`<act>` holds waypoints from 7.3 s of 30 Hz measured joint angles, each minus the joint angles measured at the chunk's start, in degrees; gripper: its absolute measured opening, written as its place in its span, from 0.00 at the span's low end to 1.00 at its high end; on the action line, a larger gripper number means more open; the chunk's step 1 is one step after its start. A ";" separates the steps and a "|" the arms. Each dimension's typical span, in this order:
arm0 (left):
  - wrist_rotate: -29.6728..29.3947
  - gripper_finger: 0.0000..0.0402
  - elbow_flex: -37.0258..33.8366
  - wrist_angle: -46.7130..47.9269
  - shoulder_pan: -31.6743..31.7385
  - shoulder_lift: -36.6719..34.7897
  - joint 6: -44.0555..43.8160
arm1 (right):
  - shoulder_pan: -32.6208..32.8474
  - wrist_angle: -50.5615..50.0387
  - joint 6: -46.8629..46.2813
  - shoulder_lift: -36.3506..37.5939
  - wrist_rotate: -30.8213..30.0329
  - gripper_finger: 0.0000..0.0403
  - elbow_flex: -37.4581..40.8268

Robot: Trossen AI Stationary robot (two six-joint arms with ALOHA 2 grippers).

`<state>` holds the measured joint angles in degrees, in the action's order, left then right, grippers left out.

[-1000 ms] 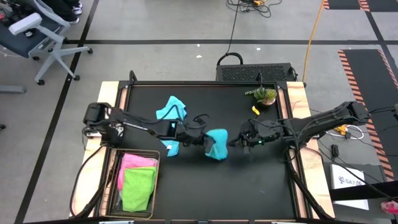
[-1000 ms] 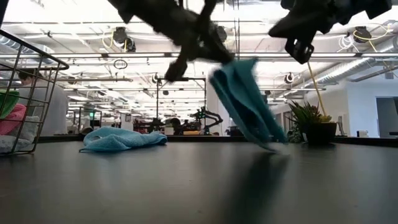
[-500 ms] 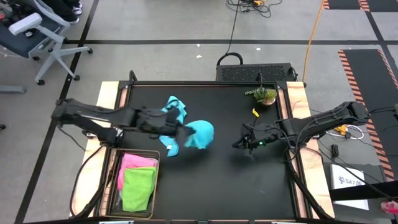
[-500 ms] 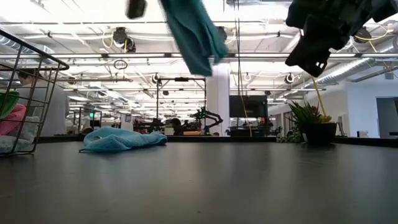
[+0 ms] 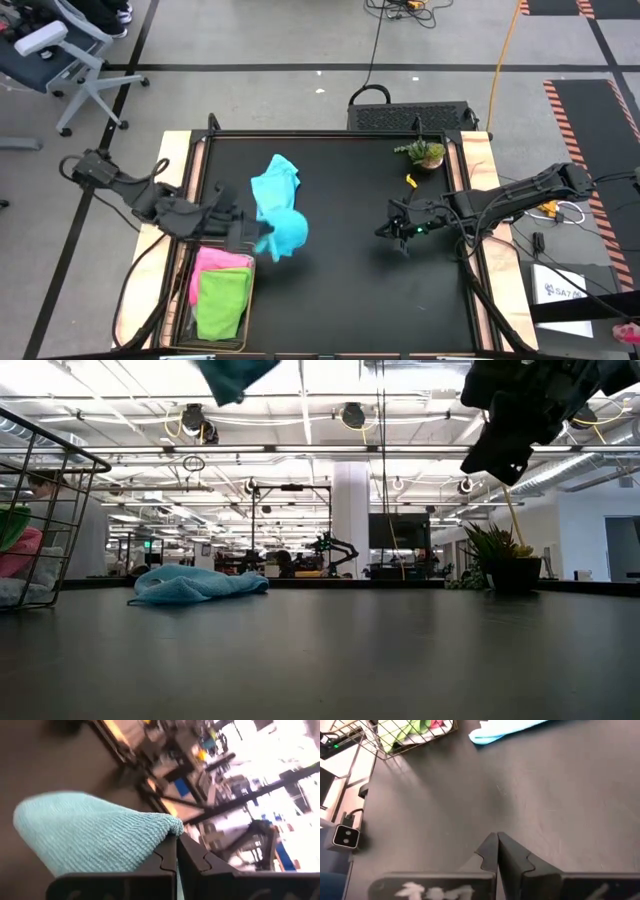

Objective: Fold microfiber towels
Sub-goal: Put the right folded blue microfiber cloth into the wire basket, then fold the blue microfiber cloth

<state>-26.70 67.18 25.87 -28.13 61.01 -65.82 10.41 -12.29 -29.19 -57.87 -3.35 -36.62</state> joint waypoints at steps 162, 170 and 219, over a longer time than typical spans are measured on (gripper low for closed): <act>11.18 0.43 3.65 52.61 -9.32 0.19 -35.19 | -10.74 -1.28 22.98 -37.82 22.78 0.00 -39.28; 13.86 0.43 3.65 37.88 -12.35 4.06 -33.72 | -12.20 -4.23 22.77 -37.75 22.63 0.00 -39.26; 0.89 0.43 3.58 55.60 -5.82 17.60 -41.72 | -12.57 -11.63 26.65 -37.75 19.86 0.00 -39.19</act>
<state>-25.81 70.76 81.48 -33.95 78.62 -107.53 -2.15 -23.92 -2.54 -95.61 16.51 -75.81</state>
